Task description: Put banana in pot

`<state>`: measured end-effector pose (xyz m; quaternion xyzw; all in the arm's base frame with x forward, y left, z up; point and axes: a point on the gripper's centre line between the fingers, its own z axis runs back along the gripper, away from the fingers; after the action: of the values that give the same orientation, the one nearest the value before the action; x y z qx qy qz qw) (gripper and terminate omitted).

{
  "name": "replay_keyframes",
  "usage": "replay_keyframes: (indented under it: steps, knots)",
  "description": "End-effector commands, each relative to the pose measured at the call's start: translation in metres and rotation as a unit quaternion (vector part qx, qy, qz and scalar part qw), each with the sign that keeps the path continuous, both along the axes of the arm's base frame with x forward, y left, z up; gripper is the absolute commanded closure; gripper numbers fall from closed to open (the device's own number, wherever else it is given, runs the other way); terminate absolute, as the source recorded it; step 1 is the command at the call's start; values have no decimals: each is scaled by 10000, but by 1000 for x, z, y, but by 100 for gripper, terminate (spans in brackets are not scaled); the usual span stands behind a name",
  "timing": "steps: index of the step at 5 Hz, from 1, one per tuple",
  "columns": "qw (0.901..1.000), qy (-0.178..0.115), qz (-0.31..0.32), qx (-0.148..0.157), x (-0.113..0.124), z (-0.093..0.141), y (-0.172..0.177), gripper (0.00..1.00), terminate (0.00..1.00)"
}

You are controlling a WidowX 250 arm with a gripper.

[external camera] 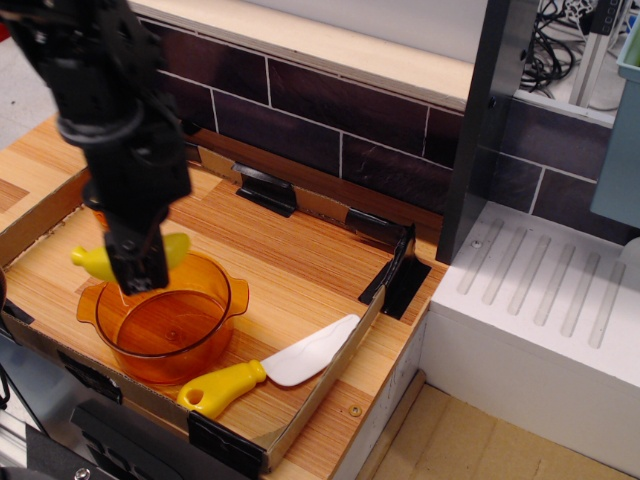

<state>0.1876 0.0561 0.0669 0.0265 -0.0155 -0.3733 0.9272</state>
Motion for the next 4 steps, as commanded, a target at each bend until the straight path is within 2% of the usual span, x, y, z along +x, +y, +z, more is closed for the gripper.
replay_keyframes:
  steps: [1,2,4]
  knots:
    - [9999,-50,92,12,11,-5,3,0,0]
    - [9996,-104,219,-163,16,4,3,0,0]
    - [9976,-458,328,-406,33,51,-12,0,0]
